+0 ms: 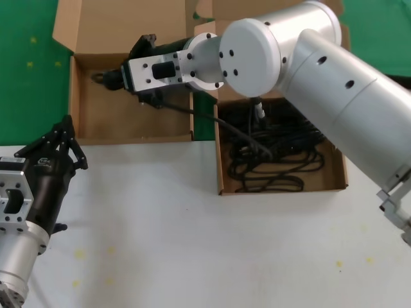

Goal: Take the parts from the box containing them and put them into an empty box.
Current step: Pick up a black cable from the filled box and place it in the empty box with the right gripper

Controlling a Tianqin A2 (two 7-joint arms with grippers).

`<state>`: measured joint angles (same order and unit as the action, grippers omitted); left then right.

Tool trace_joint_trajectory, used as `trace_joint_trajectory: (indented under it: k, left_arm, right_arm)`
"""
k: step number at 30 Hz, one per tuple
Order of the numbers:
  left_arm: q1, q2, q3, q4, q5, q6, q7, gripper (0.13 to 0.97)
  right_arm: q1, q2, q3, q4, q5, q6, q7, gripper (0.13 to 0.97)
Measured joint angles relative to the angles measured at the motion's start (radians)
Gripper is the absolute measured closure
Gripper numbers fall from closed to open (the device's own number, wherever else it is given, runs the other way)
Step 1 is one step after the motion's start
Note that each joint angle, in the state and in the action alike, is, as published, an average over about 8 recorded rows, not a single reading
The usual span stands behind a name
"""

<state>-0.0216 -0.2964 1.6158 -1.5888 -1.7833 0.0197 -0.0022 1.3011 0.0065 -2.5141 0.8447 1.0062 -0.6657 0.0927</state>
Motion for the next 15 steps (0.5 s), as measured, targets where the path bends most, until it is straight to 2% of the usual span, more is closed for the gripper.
trace_joint_trajectory:
  k: [4, 8, 11, 15]
  left_arm:
    - [0.000, 0.000, 0.000, 0.000, 0.000, 0.000, 0.000, 0.953]
    - [0.000, 0.000, 0.000, 0.000, 0.000, 0.000, 0.000, 0.953]
    - [0.000, 0.000, 0.000, 0.000, 0.000, 0.000, 0.000, 0.953]
    - [0.000, 0.000, 0.000, 0.000, 0.000, 0.000, 0.000, 0.953]
  right_arm:
    - [0.006, -0.002, -0.026, -0.023, 0.021, 0.030, -0.005, 0.806]
    - [-0.003, 0.014, -0.005, -0.006, 0.014, 0.029, -0.012, 0.753]
    - [-0.023, 0.052, 0.031, 0.053, -0.002, 0.011, -0.007, 0.713]
    - [-0.068, 0.139, 0.091, 0.186, -0.019, -0.027, 0.009, 0.713]
